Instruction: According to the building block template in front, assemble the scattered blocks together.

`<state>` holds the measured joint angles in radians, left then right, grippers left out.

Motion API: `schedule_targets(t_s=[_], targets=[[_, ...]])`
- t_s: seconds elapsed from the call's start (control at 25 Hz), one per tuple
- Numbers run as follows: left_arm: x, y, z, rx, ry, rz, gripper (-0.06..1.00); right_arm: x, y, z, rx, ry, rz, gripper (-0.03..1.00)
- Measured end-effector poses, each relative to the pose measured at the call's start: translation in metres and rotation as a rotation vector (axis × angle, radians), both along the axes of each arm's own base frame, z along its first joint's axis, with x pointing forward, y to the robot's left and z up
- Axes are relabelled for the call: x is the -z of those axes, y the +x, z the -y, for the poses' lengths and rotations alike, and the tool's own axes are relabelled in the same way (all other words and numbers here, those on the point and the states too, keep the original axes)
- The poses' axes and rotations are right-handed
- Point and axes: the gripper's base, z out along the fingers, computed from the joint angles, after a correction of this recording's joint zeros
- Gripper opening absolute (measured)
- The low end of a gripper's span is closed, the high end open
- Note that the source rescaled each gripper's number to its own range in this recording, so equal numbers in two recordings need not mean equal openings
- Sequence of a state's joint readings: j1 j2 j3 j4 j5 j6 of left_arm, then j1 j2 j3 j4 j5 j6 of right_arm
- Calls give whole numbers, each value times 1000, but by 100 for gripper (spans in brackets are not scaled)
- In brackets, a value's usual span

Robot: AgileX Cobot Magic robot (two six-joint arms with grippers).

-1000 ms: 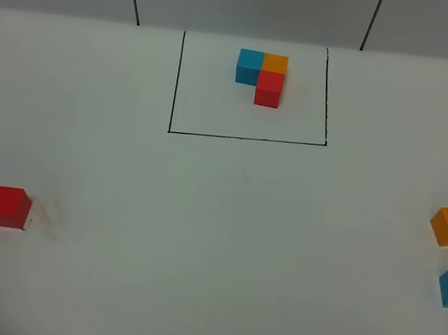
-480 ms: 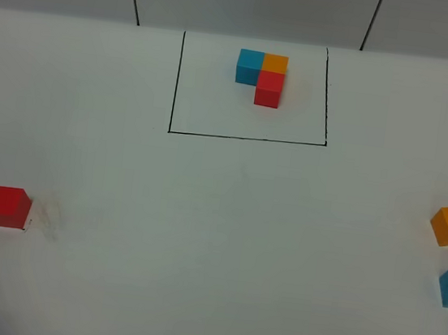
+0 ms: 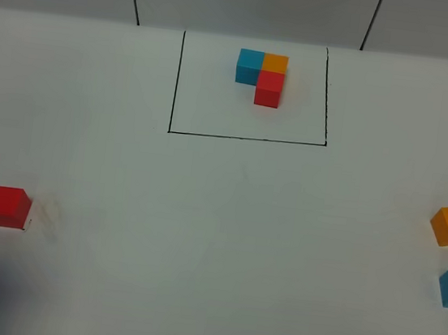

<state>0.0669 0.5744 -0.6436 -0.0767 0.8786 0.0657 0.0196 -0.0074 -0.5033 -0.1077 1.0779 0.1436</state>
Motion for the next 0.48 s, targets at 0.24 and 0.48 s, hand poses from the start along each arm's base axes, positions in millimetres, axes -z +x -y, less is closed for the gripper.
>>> schedule_targets(t_s=[0.24, 0.48], targets=[[16, 39, 2, -4, -70, -106, 87, 0, 0, 0, 0, 0, 0, 1], [41, 73, -1, -17, -87, -238, 87, 0, 0, 0, 0, 0, 0, 1]])
